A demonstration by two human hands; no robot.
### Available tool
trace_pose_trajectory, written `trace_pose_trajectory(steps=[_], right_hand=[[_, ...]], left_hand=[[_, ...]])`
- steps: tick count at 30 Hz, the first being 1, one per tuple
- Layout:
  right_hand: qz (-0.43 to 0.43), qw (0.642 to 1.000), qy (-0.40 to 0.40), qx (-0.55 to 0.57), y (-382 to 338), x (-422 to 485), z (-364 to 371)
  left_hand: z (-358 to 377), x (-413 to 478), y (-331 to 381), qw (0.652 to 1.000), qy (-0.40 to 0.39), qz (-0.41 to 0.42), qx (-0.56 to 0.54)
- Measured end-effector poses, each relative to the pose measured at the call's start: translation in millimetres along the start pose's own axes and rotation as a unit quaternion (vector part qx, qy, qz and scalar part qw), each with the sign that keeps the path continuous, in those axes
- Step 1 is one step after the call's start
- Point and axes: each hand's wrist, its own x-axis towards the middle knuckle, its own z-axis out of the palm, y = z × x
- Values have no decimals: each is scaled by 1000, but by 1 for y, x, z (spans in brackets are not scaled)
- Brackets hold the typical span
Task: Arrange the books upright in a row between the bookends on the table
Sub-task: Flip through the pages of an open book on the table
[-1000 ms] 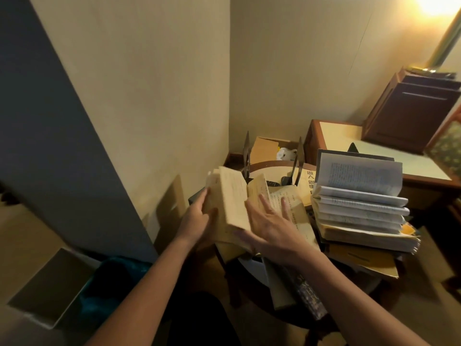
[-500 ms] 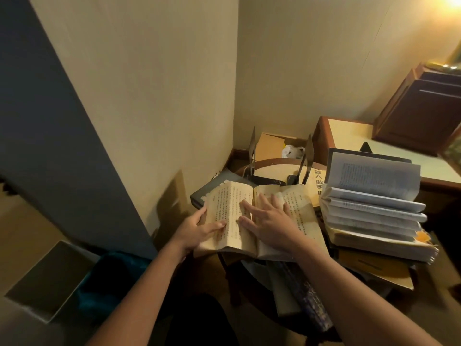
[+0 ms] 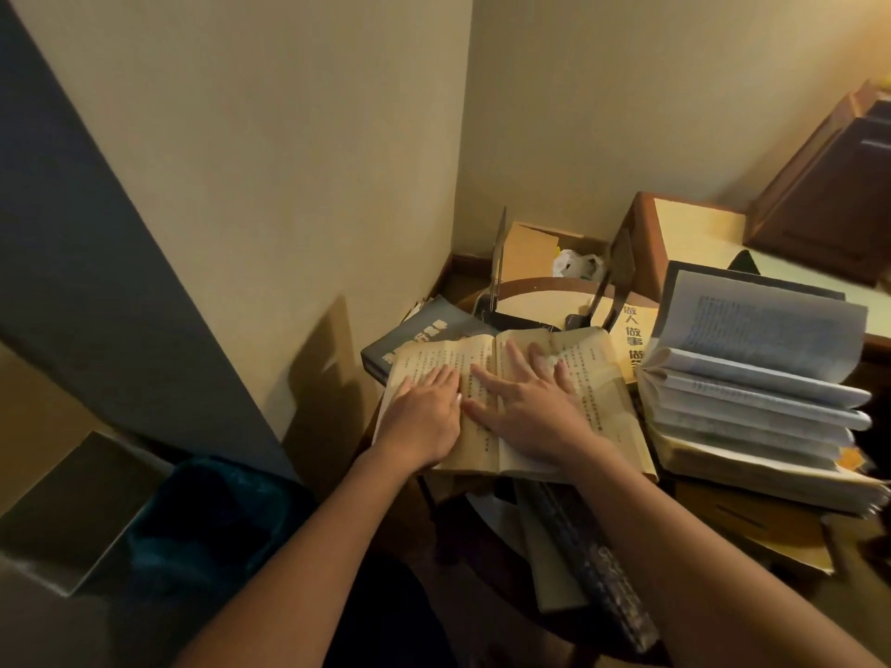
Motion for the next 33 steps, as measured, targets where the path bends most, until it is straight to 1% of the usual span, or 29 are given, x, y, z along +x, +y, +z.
trace_pose_trajectory(steps=[4, 6, 13, 16, 20, 24, 27, 30, 33], right_hand=[[-2, 1000, -3, -5, 0, 0, -1], [-2, 1000, -7, 0, 0, -1, -1], [3, 1000, 6, 8, -3, -3, -2], [3, 1000, 8, 13, -3, -3, -2], [-6, 1000, 7, 20, -2, -3, -2], [-2, 1000, 5, 22, -2, -4, -3], [0, 1000, 4, 24, -3, -4, -4], [1, 1000, 5, 24, -3, -4, -3], [4, 1000, 6, 17, -2, -2, 0]], left_hand=[[-5, 30, -3, 998, -27, -22, 54], [-4, 29, -5, 997, -21, -20, 67], [1, -47, 4, 999, 23, 15, 25], [1, -64, 6, 1000, 26, 12, 12], [-6, -39, 1, 1000, 15, -11, -12], [-7, 12, 0, 999, -10, -31, 23], [-7, 33, 5, 999, -6, -44, 16], [-1, 22, 9, 999, -6, -51, 4], [4, -16, 12, 999, -15, -32, 16]])
